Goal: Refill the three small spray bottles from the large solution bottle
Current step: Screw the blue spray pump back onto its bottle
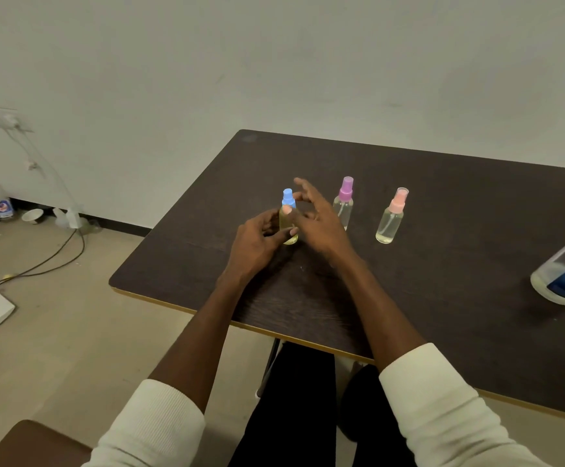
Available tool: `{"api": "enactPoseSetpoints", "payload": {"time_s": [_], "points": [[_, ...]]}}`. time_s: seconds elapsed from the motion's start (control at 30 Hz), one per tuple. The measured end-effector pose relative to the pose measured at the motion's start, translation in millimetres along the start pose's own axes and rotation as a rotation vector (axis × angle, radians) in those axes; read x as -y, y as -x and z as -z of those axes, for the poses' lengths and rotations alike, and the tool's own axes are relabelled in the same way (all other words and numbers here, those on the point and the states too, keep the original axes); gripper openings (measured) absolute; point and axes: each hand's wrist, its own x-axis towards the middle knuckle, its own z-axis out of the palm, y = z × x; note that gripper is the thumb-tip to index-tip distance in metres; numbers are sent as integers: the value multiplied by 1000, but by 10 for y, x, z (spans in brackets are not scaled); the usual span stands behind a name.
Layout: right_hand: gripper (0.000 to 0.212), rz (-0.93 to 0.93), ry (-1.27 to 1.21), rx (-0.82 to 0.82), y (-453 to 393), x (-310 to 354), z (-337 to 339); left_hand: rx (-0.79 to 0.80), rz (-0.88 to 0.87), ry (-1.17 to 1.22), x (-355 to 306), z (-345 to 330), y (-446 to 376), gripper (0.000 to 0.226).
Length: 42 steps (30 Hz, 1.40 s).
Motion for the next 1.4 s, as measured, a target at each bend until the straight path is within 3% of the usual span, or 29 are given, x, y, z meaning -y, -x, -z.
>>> {"api": "enactPoseSetpoints", "payload": {"time_s": [0.1,0.2,0.3,0.37,0.47,0.6,0.8,1.1,1.3,1.4], "points": [[35,26,48,-45,-24,-1,21,6,16,26,8,3,-1,62],[25,13,12,-91,-27,-6,-22,7,10,20,2,1,7,51],[38,10,30,-63,-30,-31,-23,2,-5,-1,1,-4,2,39],[46,16,20,-10,-23,-7,-10,2,5,12,8,2,-2,43],[34,28,40,-33,-61,-35,5,2,0,23,36,3,-8,53],[31,-21,30,-71,-58,-26,-38,13,-27,19,26,0,-3,42],[32,-10,9,27,-78,-5,19,18,-37,36,42,-1,-10,49],[23,59,32,-226,-56,-20,-85,1,-72,-16,65,-20,-19,43],[19,33,66,-44,-108,12,27,-7,-75,-10,67,-21,-21,43],[16,79,127,-64,-111,-6,31,-15,-80,-18,72,-28,-28,39]]}}
